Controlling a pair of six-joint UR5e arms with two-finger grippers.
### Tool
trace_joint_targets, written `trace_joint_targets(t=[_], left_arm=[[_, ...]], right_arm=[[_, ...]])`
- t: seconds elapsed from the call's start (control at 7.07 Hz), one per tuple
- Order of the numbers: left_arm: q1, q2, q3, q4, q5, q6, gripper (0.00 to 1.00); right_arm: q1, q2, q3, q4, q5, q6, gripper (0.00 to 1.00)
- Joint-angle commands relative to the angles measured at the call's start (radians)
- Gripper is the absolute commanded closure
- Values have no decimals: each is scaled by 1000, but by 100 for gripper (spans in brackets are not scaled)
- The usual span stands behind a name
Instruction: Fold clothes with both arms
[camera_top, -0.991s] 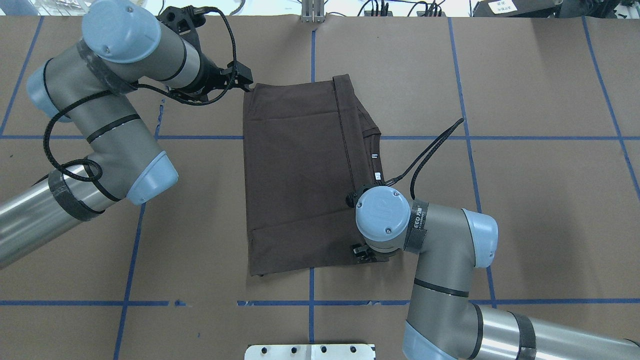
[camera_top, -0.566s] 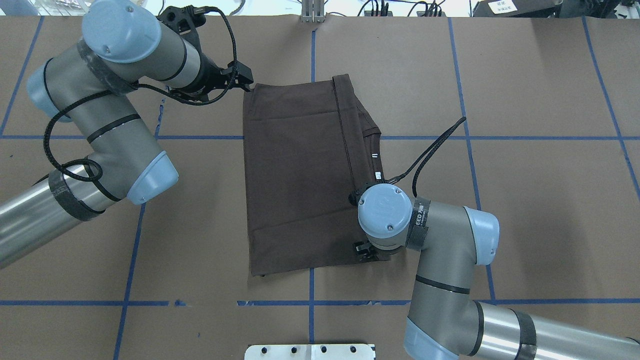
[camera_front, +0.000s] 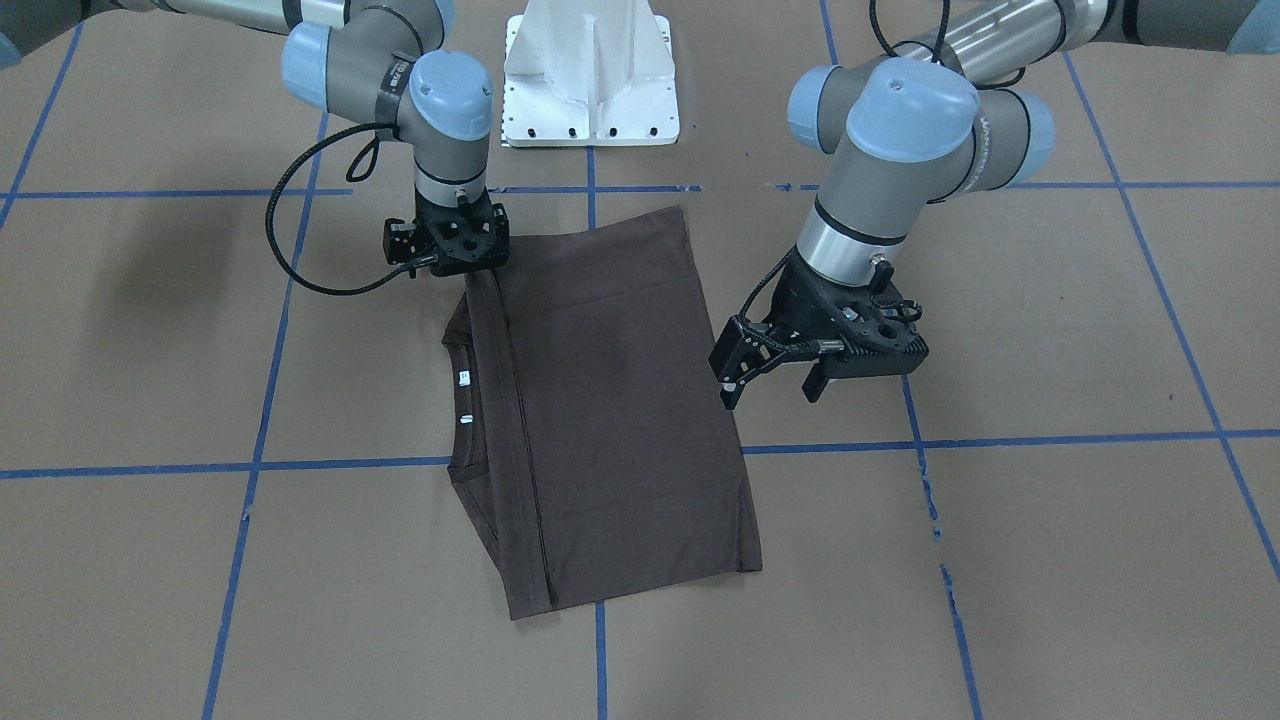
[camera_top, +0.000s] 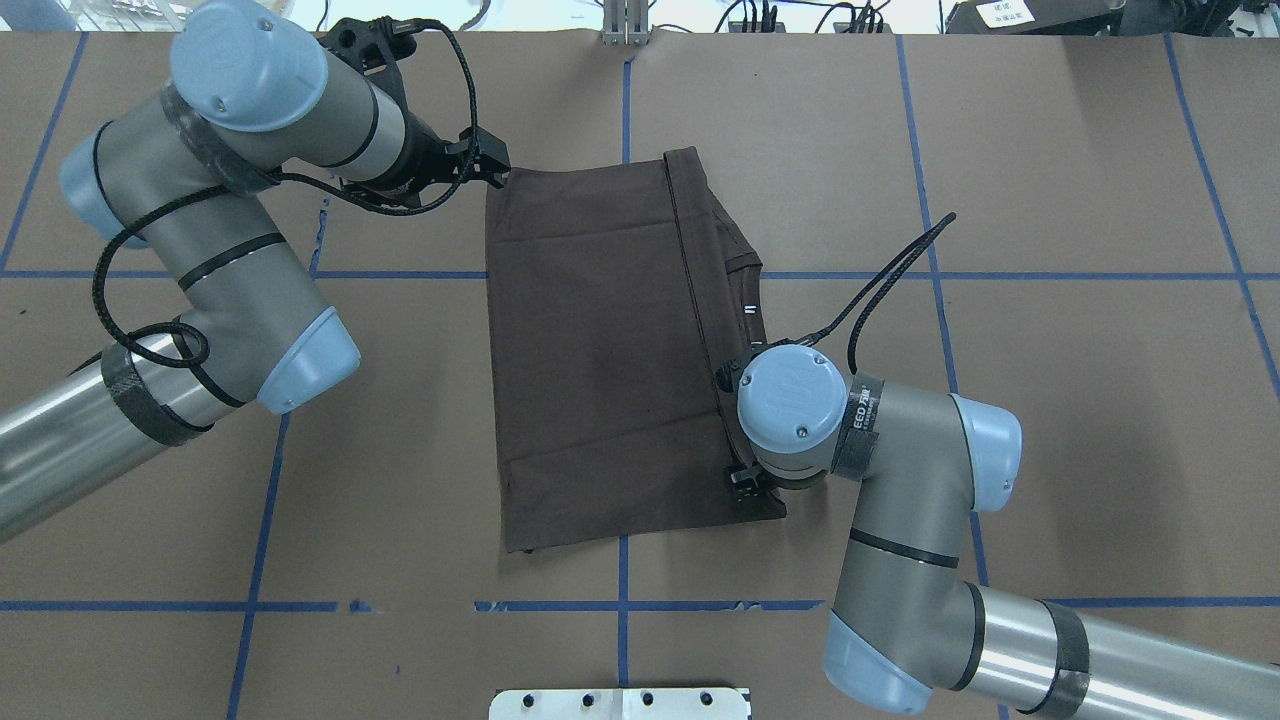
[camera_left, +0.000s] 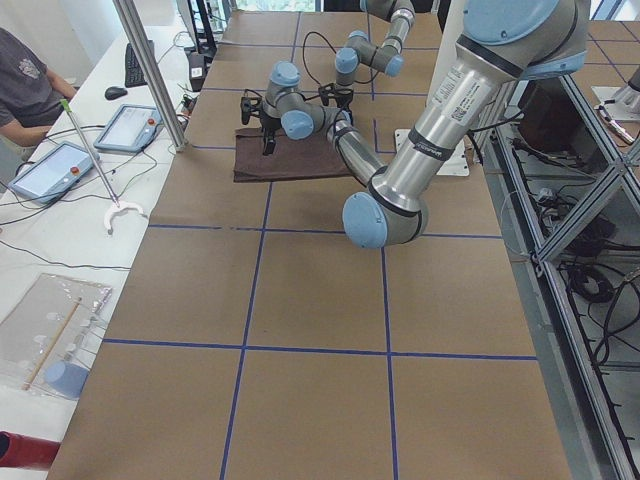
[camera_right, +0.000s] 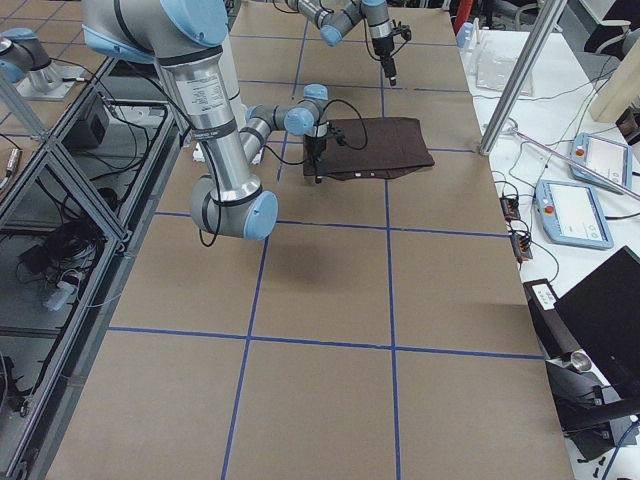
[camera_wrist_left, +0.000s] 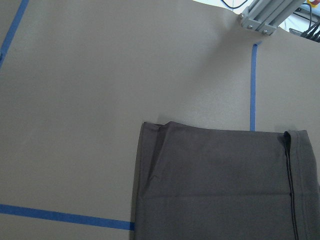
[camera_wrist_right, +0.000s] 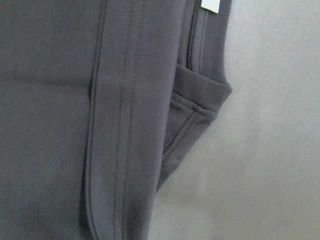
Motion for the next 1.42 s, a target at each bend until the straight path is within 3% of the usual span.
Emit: trace_joint_targets(t=[0.0,0.42,0.57,0.71,0.99,1.27], left_arm=[[4,0,3,-3,0,-1,0],[6,-3,-4,2,0,-2,0],[6,0,-6,2,0,-2,0],[6,0,-7,2,0,-1,0],[6,1,-7,-1,0,3,0],[6,3,-10,2,-1,10,0]], right_arm=[[19,-16,3,-1,0,-1,0],[60,-151,90,2,0,-49,0],[76,-150,118,0,1,-50,0],[109,-119,117,2,39,-50,0],[180,72,-13,11,62,-64,0],[215,161,-98,20,78,-81,0]])
